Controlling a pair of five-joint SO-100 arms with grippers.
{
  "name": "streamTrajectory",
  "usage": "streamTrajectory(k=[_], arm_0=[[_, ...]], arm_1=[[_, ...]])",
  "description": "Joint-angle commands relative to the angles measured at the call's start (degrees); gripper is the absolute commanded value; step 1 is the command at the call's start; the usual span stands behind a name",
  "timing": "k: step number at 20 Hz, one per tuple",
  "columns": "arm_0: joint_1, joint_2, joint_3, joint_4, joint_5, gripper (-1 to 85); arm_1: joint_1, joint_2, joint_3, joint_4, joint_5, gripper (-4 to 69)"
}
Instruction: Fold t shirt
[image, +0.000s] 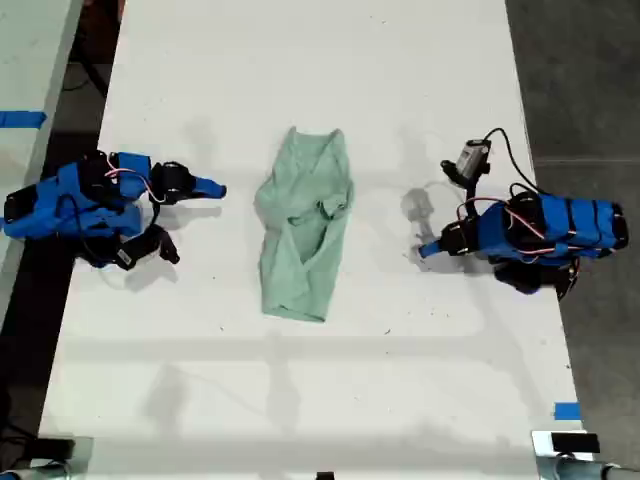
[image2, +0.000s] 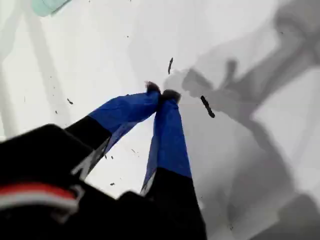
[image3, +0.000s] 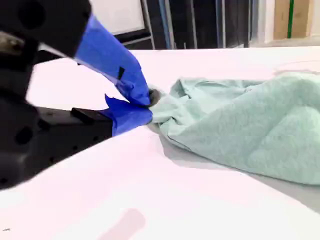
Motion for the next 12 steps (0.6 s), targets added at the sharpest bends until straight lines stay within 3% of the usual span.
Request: streamTrajectory(k=[1, 10, 12], arm_0=[[-0.6, 0.4, 2.4, 3.2, -10.6, -0.2], [-0.5, 0.4, 2.4, 3.2, -10.6, -0.2], [1.4, 0.4, 2.3, 0.0, -10.4, -0.3]], arm_1=[[-0.5, 0.7, 3.3, 0.0, 0.4, 1.4], [-1.0, 0.7, 3.3, 0.0, 0.5, 1.4], [-1.5, 0.7, 3.3, -0.4, 1.8, -1.0]])
